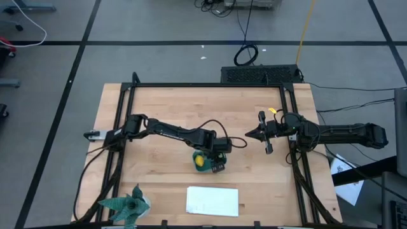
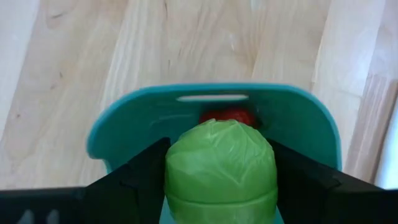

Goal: Pick and placing Produce into tupperware
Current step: Put the cabbage into the green bin

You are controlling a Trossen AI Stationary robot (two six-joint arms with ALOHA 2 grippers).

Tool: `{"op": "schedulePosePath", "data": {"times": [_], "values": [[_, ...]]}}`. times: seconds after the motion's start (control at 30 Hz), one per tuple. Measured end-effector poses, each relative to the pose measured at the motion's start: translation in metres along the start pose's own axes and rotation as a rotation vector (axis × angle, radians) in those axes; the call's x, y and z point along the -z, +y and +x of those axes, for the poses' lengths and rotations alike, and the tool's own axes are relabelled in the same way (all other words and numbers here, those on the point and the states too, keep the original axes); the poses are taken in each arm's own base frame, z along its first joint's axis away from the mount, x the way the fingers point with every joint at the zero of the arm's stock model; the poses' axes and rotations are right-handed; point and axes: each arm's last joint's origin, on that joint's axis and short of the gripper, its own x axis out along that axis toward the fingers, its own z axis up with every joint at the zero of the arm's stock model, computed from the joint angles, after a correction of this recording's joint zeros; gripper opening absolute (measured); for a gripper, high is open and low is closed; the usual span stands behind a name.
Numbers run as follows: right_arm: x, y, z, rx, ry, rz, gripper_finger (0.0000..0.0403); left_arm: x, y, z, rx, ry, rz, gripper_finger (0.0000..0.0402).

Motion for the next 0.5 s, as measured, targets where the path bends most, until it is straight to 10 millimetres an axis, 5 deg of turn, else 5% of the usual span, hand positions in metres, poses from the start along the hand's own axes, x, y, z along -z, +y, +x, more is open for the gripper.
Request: {"op": "schedulePosePath", "data": {"times": [0.5], "values": [[0.0001,0.0,0.0,0.0,0.001,0.002,0.0,-0.001,0.003,0.0004,0.018,0.004,-0.013,0.0236]]}}
